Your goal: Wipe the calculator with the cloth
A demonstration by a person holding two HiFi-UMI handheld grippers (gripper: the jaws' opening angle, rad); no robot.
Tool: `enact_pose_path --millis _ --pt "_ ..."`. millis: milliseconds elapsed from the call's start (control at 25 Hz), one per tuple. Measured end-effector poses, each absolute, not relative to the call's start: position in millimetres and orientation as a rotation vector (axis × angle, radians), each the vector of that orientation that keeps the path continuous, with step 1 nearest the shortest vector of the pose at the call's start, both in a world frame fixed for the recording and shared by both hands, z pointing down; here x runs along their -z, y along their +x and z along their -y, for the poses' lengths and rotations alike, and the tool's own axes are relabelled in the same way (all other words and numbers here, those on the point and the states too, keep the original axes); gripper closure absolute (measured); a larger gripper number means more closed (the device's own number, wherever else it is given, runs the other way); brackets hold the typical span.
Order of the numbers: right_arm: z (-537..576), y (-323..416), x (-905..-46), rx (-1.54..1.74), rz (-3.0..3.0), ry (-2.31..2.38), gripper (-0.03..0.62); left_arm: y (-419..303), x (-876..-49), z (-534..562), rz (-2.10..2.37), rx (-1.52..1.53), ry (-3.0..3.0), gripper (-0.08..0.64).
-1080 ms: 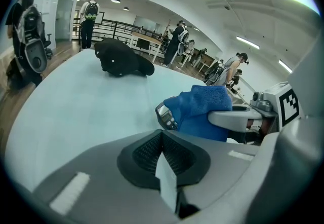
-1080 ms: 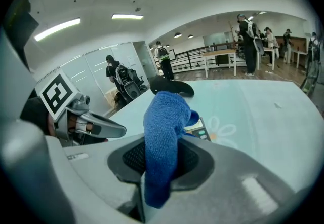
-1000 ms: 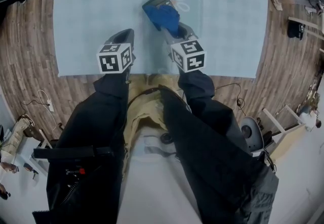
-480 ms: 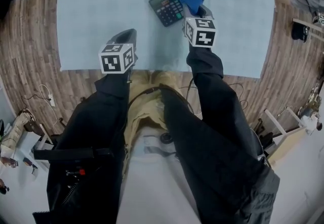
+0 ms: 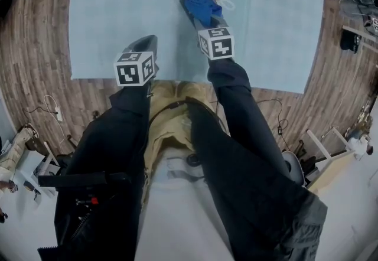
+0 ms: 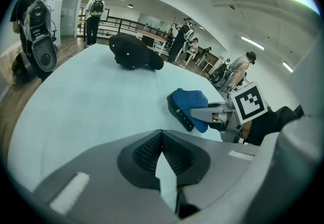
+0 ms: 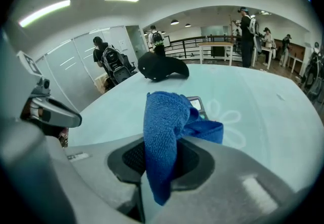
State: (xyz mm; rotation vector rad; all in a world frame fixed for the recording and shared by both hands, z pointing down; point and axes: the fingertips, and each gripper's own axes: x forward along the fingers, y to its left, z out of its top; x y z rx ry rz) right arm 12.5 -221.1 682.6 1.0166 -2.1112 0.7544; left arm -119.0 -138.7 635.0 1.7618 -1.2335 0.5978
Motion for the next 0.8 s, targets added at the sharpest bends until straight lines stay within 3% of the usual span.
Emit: enact_pose_path --millis 400,800 --pt "185.1 -23.7 -665.7 -0.827 2.187 0.878 0.500 -119.5 -620.7 154.3 1.239 -0.562 1.801 0.558" --pt "190.4 7.2 -545.4 -0.872 2.366 1.168 0.500 -103.8 -562.4 174.6 1.274 -0.475 1.925 0.558"
